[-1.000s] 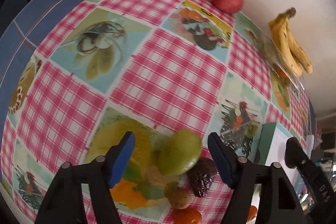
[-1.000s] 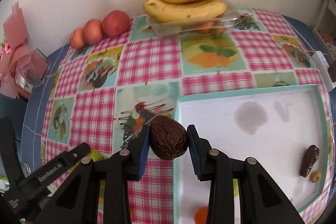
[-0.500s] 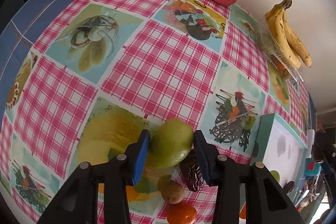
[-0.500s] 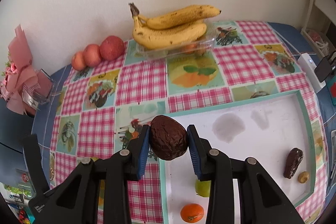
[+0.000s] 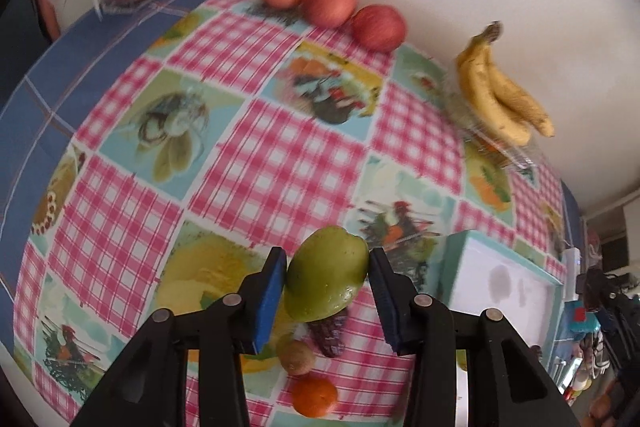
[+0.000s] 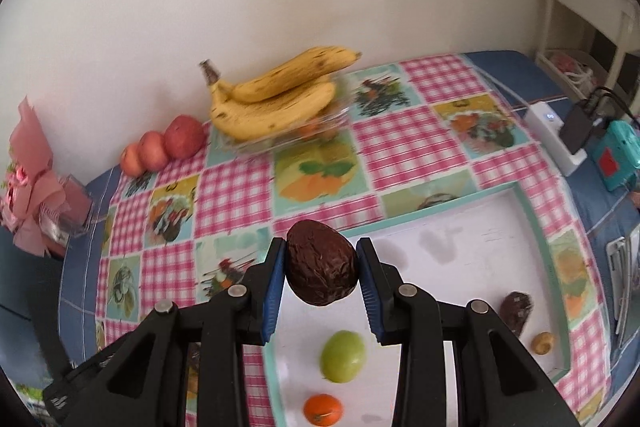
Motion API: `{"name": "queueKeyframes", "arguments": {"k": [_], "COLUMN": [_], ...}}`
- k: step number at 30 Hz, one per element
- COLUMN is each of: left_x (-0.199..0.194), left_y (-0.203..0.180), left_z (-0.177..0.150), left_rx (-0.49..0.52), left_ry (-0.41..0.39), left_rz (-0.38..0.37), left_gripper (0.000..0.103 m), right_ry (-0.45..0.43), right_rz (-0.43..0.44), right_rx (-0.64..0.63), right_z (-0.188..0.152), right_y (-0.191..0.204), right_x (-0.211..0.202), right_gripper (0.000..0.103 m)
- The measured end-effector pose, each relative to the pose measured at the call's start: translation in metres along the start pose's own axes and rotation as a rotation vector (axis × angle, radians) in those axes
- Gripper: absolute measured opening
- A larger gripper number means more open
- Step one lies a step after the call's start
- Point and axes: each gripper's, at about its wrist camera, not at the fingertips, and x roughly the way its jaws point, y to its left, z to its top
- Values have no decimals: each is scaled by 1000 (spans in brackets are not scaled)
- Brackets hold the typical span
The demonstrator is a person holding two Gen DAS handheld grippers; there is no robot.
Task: Organize fruits
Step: 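Carry the date and pear into the white tray and open both tools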
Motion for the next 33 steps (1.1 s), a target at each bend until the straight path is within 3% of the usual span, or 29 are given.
{"name": "queueKeyframes", "arguments": {"k": [12, 26, 33], "left_x": [-27, 11, 29], "left_y": [-74, -135, -146], "left_z": [-12, -45, -52], "left_rx": [167, 323, 364], "left_ry": [-69, -28, -21], "left_rz": [-88, -121, -120], "left_gripper": [45, 45, 45], "right_ry": [-69, -71, -5], "right_rz": [-81, -88, -112], "right_rx": [113, 164, 164], "right_z": [14, 16, 11], "right_y": [-74, -108, -114], "right_x": [-28, -30, -3], "right_gripper": [37, 37, 37]}}
